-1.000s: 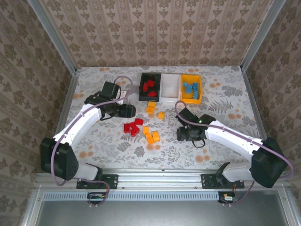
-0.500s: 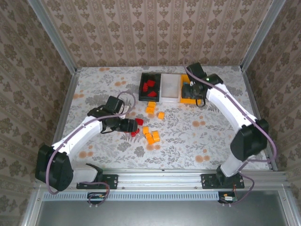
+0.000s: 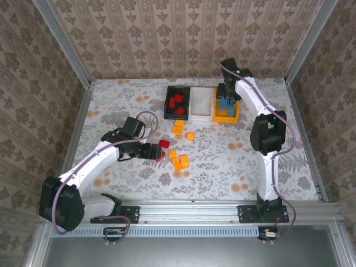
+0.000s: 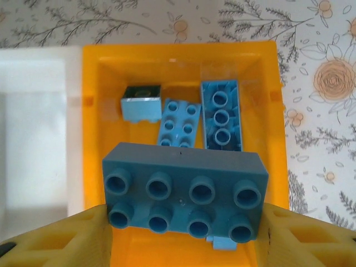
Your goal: Sort the legos into containers by color
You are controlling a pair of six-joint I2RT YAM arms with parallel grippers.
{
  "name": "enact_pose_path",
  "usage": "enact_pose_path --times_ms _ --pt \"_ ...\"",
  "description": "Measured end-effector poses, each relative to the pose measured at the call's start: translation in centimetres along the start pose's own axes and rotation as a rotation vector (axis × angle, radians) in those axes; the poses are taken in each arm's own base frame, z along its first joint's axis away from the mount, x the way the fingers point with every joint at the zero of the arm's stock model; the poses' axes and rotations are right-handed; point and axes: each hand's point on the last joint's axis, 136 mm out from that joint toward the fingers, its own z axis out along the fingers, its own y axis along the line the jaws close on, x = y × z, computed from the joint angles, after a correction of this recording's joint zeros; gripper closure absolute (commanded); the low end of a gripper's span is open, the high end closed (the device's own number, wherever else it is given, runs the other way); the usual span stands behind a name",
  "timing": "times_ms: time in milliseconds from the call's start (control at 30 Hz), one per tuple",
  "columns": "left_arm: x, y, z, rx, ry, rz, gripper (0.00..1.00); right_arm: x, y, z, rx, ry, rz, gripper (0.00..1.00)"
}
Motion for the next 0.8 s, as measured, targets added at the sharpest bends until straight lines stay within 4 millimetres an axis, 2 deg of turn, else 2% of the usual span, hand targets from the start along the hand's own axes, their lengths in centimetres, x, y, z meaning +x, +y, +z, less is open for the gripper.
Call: enact_pose_path --times_ms 167,333,667,800 --pt "0.1 0.3 0.4 -0.007 0.017 -0.011 0.21 -1.6 -0.5 1.7 0.0 -0.001 0.019 0.31" --pt "0.2 0.6 0.7 -0.013 0.029 -0.02 0.21 -2.7 -0.5 2.2 -0.007 -0.01 0.03 0.24" --pt "0.1 0.8 0.7 -0.015 0.027 -0.029 0.21 -4.2 0.3 0.0 -0.059 -0.046 0.038 0.2" --pt "-0.1 0.5 0.2 -0.007 0.009 -0.039 0.21 -3.9 0.7 -1.1 -0.087 -0.038 0.037 0.2"
